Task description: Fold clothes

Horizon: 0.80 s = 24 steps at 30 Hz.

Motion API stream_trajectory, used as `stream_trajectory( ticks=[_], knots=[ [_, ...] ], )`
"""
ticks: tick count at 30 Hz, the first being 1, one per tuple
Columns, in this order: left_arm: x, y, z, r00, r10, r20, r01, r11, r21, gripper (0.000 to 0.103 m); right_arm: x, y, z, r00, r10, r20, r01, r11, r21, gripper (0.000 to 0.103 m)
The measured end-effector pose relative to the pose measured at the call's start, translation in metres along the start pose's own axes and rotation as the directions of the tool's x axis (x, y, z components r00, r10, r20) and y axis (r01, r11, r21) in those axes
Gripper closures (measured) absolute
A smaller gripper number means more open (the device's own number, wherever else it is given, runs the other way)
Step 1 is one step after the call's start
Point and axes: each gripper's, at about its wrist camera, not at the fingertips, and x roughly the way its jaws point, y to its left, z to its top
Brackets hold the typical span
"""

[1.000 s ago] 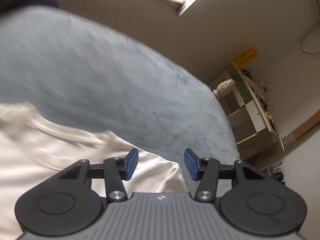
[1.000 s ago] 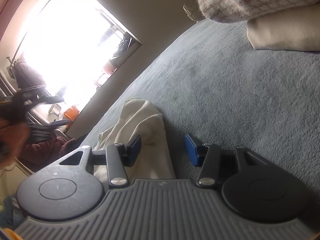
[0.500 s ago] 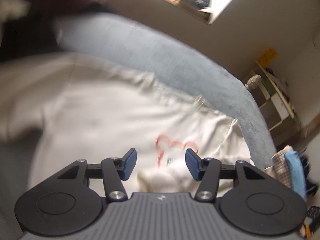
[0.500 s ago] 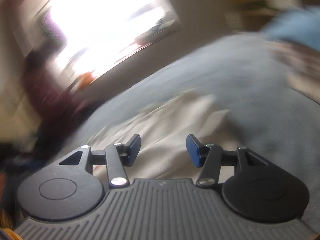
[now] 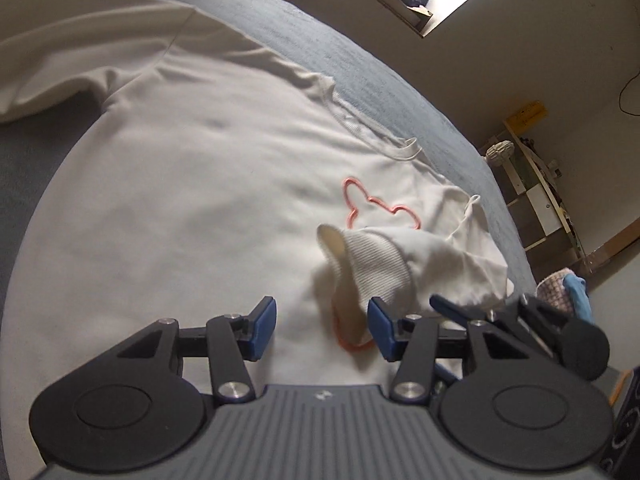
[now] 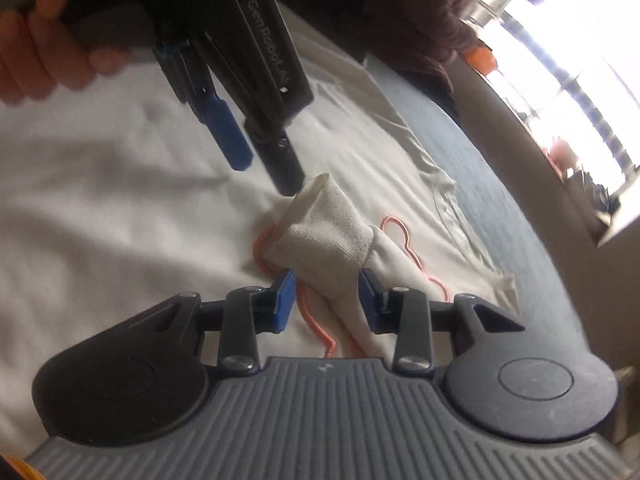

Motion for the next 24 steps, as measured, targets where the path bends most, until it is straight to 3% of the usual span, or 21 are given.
stream_trajectory(
  ticks=[1, 4, 5, 8, 12, 13, 15, 18, 19, 22, 24],
  knots=[
    [0.001, 0.004, -0.002, 1.0, -0.004, -0.003, 0.004, 1.0, -0.004, 0.052, 0.006, 0.0, 0.0, 1.0, -0.004, -0.014, 0.004, 1.0, -0.014, 0.074],
    [0.0, 0.008, -0.005, 1.0, -0.026, 0.001, 0.026, 1.0, 0.008, 0.052, 0.022, -0.003, 0.0, 0.998, -0.021, -0.056, 0.019, 0.999, -0.039, 0.098],
    [-0.001, 0.007, -0.006, 0.999, -0.033, 0.003, 0.033, 0.999, 0.022, 0.052, 0.022, -0.009, 0.001, 0.998, -0.01, -0.055, 0.01, 1.0, 0.002, 0.103],
    [-0.001, 0.003, -0.009, 0.999, -0.05, 0.004, 0.049, 0.996, 0.07, 0.052, 0.008, -0.041, 0.002, 1.0, 0.025, -0.008, -0.023, 0.972, 0.232, 0.103],
    [0.004, 0.0, -0.01, 0.998, -0.055, -0.01, 0.055, 0.993, 0.102, 0.052, -0.02, -0.081, -0.011, 0.993, 0.077, 0.085, -0.11, 0.858, 0.501, 0.103],
    [0.006, 0.001, -0.01, 0.998, -0.056, -0.014, 0.058, 0.994, 0.095, 0.053, -0.024, -0.085, -0.015, 0.989, 0.092, 0.112, -0.137, 0.844, 0.519, 0.103],
    [0.009, 0.004, -0.007, 0.998, -0.064, -0.014, 0.065, 0.996, 0.068, 0.053, -0.029, -0.078, -0.017, 0.985, 0.119, 0.122, -0.162, 0.874, 0.457, 0.103],
    [0.014, 0.009, -0.001, 0.998, -0.065, -0.007, 0.065, 0.997, 0.03, 0.056, -0.013, -0.046, -0.011, 0.993, 0.096, 0.064, -0.109, 0.962, 0.249, 0.099],
    [0.014, 0.008, 0.0, 0.998, -0.061, -0.004, 0.061, 0.998, 0.033, 0.057, -0.006, -0.036, -0.008, 0.995, 0.09, 0.052, -0.099, 0.978, 0.186, 0.095],
    [0.016, 0.004, 0.002, 0.999, -0.045, 0.002, 0.044, 0.998, 0.054, 0.057, 0.01, -0.027, -0.008, 0.996, 0.086, 0.022, -0.088, 0.989, 0.116, 0.064],
    [0.017, 0.001, 0.001, 0.999, -0.034, 0.002, 0.034, 0.997, 0.075, 0.057, 0.019, -0.022, -0.008, 0.997, 0.083, 0.002, -0.083, 0.994, 0.076, 0.062]
  ],
)
